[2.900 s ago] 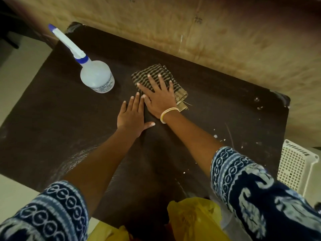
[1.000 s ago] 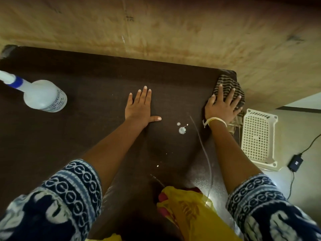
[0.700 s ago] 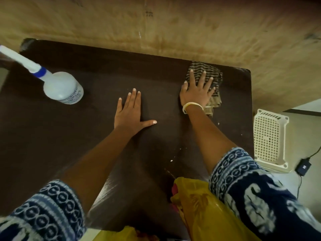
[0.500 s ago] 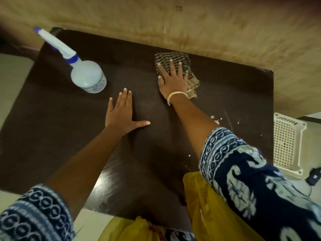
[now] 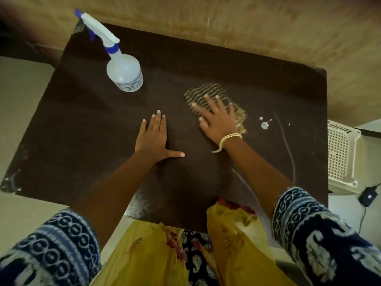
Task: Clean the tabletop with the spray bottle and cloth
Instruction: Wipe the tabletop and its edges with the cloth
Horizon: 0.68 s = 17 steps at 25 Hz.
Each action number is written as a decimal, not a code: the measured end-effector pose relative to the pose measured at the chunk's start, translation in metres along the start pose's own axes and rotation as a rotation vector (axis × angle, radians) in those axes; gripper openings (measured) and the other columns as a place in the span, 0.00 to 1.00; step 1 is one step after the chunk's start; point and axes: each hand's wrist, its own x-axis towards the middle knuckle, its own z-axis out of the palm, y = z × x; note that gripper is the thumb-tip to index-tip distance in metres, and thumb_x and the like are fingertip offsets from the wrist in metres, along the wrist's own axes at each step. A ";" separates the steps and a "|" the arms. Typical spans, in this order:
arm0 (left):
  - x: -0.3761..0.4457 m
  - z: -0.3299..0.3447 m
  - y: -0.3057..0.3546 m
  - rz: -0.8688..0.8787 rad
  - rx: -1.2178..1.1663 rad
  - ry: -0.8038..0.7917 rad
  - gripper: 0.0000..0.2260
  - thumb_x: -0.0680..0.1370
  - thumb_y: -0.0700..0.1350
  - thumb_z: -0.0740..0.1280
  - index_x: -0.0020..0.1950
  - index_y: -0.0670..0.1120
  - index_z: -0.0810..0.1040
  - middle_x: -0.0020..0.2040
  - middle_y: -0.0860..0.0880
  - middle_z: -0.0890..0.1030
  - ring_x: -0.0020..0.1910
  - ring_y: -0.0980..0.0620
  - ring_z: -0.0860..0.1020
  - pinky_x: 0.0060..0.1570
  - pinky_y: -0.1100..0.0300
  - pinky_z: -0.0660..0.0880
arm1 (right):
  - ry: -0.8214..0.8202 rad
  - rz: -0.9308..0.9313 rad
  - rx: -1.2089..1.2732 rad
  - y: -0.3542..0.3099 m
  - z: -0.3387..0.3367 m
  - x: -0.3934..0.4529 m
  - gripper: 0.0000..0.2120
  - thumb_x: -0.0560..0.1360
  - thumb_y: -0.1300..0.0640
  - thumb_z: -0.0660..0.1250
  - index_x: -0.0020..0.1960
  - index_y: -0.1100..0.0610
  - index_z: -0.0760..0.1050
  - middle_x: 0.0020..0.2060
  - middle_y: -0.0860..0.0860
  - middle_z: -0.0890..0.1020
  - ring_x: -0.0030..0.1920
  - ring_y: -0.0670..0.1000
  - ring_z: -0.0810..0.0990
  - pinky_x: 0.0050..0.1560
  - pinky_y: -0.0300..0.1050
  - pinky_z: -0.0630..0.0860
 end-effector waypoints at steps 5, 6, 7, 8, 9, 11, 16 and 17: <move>-0.008 0.011 0.030 0.046 0.029 0.017 0.63 0.63 0.79 0.60 0.79 0.39 0.38 0.80 0.41 0.39 0.80 0.44 0.42 0.77 0.45 0.43 | 0.095 0.655 0.129 0.129 -0.018 -0.070 0.26 0.79 0.43 0.51 0.76 0.34 0.52 0.80 0.47 0.51 0.79 0.56 0.46 0.74 0.69 0.44; -0.008 0.013 0.034 0.045 0.022 0.010 0.63 0.63 0.79 0.60 0.79 0.39 0.37 0.80 0.41 0.39 0.80 0.44 0.41 0.77 0.45 0.43 | 0.086 0.722 0.128 0.140 -0.017 -0.088 0.26 0.79 0.43 0.50 0.77 0.34 0.51 0.80 0.47 0.50 0.79 0.56 0.45 0.74 0.68 0.44; -0.009 0.013 0.036 0.042 0.020 0.007 0.63 0.63 0.79 0.60 0.79 0.39 0.36 0.80 0.41 0.38 0.80 0.44 0.41 0.77 0.45 0.43 | 0.083 0.773 0.119 0.144 -0.015 -0.100 0.26 0.79 0.42 0.49 0.77 0.34 0.50 0.80 0.47 0.49 0.79 0.56 0.44 0.75 0.68 0.43; -0.009 0.013 0.036 0.040 0.023 0.006 0.63 0.63 0.79 0.60 0.79 0.39 0.36 0.80 0.41 0.38 0.80 0.44 0.41 0.77 0.45 0.43 | 0.084 0.812 0.121 0.142 -0.012 -0.105 0.26 0.80 0.42 0.49 0.77 0.34 0.50 0.80 0.47 0.48 0.79 0.56 0.44 0.75 0.67 0.43; -0.010 0.012 0.037 0.038 0.030 0.005 0.63 0.63 0.79 0.60 0.79 0.39 0.36 0.80 0.41 0.38 0.80 0.44 0.41 0.77 0.45 0.43 | 0.089 0.841 0.133 0.137 -0.010 -0.105 0.26 0.80 0.42 0.48 0.77 0.35 0.49 0.80 0.48 0.48 0.79 0.57 0.43 0.75 0.67 0.43; -0.011 0.012 0.038 0.042 0.047 0.002 0.62 0.64 0.79 0.59 0.79 0.39 0.36 0.80 0.41 0.38 0.80 0.44 0.41 0.77 0.45 0.44 | 0.100 0.859 0.145 0.114 -0.009 -0.089 0.26 0.80 0.42 0.47 0.78 0.36 0.48 0.80 0.49 0.47 0.79 0.58 0.43 0.75 0.67 0.44; -0.016 0.013 0.040 0.044 0.033 0.008 0.59 0.67 0.75 0.62 0.79 0.39 0.38 0.80 0.42 0.39 0.80 0.45 0.42 0.77 0.46 0.44 | 0.062 0.368 0.078 -0.019 0.013 -0.071 0.27 0.80 0.42 0.50 0.78 0.38 0.49 0.80 0.50 0.50 0.79 0.60 0.46 0.75 0.65 0.47; -0.019 0.014 0.038 0.053 0.039 0.010 0.58 0.68 0.74 0.64 0.79 0.39 0.39 0.80 0.42 0.39 0.80 0.45 0.43 0.77 0.46 0.44 | 0.031 0.231 0.055 -0.048 0.021 -0.082 0.27 0.80 0.42 0.50 0.78 0.38 0.50 0.80 0.50 0.51 0.79 0.60 0.47 0.75 0.65 0.47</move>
